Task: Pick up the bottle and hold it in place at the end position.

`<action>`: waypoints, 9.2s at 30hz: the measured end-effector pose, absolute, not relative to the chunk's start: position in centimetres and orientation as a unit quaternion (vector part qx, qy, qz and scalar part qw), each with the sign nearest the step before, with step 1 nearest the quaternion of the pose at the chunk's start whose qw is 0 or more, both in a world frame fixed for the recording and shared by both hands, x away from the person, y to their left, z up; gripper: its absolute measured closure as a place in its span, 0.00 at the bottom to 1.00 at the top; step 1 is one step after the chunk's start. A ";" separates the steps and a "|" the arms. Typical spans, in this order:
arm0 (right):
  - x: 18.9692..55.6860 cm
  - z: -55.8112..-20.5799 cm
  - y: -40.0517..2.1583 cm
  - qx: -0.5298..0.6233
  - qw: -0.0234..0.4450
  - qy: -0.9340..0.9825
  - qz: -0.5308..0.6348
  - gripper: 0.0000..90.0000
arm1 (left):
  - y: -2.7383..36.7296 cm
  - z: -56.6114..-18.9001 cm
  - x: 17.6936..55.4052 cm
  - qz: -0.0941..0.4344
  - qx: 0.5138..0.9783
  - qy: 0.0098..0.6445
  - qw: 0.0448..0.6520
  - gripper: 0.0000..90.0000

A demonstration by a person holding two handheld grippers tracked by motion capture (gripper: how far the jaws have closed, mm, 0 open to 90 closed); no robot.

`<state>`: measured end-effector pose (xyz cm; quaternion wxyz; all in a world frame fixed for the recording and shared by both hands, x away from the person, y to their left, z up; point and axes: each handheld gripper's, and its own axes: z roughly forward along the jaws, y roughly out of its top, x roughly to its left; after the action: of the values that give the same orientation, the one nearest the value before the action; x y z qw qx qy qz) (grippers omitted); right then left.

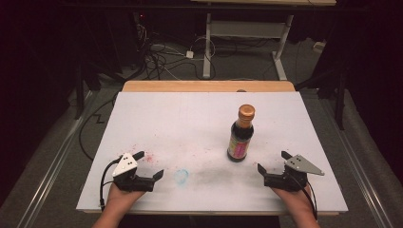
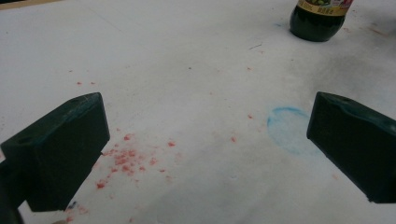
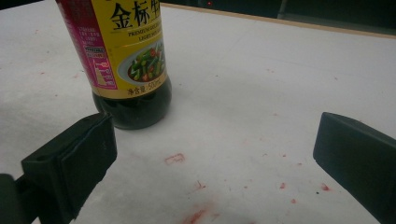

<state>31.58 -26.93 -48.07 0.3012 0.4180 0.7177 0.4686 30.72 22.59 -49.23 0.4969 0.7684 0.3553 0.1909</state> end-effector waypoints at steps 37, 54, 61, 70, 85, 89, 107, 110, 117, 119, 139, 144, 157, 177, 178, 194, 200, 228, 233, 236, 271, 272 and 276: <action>32.8 -44.8 -23.7 0.387 0.258 0.728 0.504 0.00 | 22.6 -49.2 30.8 0.185 0.773 0.348 0.497 0.00; 34.3 -43.3 -21.2 0.368 0.253 0.733 0.513 0.00 | 22.5 -49.2 30.7 0.185 0.774 0.345 0.498 0.00; 35.2 -42.8 -20.2 0.365 0.251 0.735 0.513 0.00 | 22.5 -49.2 30.7 0.184 0.774 0.344 0.498 0.00; 36.3 -42.8 -19.5 0.367 0.244 0.736 0.514 0.00 | 22.6 -49.2 30.7 0.184 0.774 0.344 0.498 0.00; 37.4 -42.7 -18.9 0.363 0.234 0.733 0.525 0.16 | 22.5 -49.2 30.7 0.184 0.775 0.343 0.498 0.00; 37.5 -42.8 -18.9 0.362 0.232 0.734 0.527 0.22 | 22.5 -49.2 30.7 0.184 0.775 0.343 0.497 0.00; 37.2 -42.7 -18.8 0.352 0.255 0.734 0.522 0.35 | 22.5 -49.2 30.8 0.184 0.776 0.343 0.496 0.00; 37.2 -42.6 -18.7 0.353 0.255 0.735 0.520 0.35 | 22.5 -49.2 30.8 0.182 0.776 0.344 0.496 0.00; 37.2 -42.5 -18.2 0.351 0.266 0.736 0.515 0.36 | 22.5 -49.2 30.8 0.183 0.776 0.342 0.497 0.00; 37.2 -42.5 -18.1 0.349 0.268 0.737 0.513 0.36 | 22.5 -49.2 30.8 0.183 0.776 0.342 0.498 0.00; 37.7 -41.6 -15.8 0.330 0.265 0.741 0.522 0.36 | 22.5 -49.2 30.7 0.182 0.776 0.341 0.498 0.00; 38.2 -41.4 -15.0 0.323 0.263 0.742 0.525 0.36 | 22.6 -49.2 30.7 0.182 0.776 0.341 0.499 0.00; 39.8 -41.3 -12.4 0.313 0.258 0.744 0.531 0.36 | 22.6 -49.2 30.7 0.180 0.774 0.342 0.502 0.00; 42.8 -41.8 -10.7 0.323 0.252 0.742 0.531 0.36 | 22.7 -49.2 30.7 0.177 0.773 0.342 0.504 0.00; 42.8 -41.8 -10.6 0.323 0.251 0.742 0.530 0.36 | 22.7 -49.2 30.7 0.177 0.773 0.342 0.504 0.00; 43.4 -42.5 -10.1 0.327 0.247 0.744 0.528 0.36 | 22.7 -49.2 30.7 0.178 0.774 0.339 0.504 0.00; 43.3 -42.6 -10.1 0.328 0.248 0.744 0.527 0.36 | 22.7 -49.2 30.7 0.177 0.774 0.339 0.505 0.00; 43.0 -42.3 -10.9 0.324 0.238 0.749 0.527 0.29 | 22.8 -49.2 30.7 0.173 0.774 0.339 0.506 0.00; 41.9 -41.6 -12.0 0.319 0.236 0.748 0.533 0.29 | 22.7 -49.1 30.9 0.165 0.774 0.346 0.504 0.00; 41.3 -41.6 -12.8 0.320 0.232 0.743 0.540 0.33 | 22.6 -49.1 31.0 0.160 0.773 0.348 0.506 0.00; 38.6 -41.2 -17.8 0.325 0.236 0.732 0.550 1.00 | 15.4 -47.0 38.3 0.138 0.788 0.309 0.514 0.00; 38.7 -41.1 -17.7 0.324 0.237 0.733 0.549 1.00 | 15.4 -47.0 38.3 0.138 0.788 0.309 0.514 0.00; 38.8 -40.7 -17.5 0.314 0.238 0.734 0.553 1.00 | 14.6 -47.1 39.3 0.135 0.787 0.304 0.520 0.00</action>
<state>38.81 -17.50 -40.74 0.2383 0.3137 0.7338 0.5535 39.33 14.61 -47.12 0.5198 0.7869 0.3038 0.1355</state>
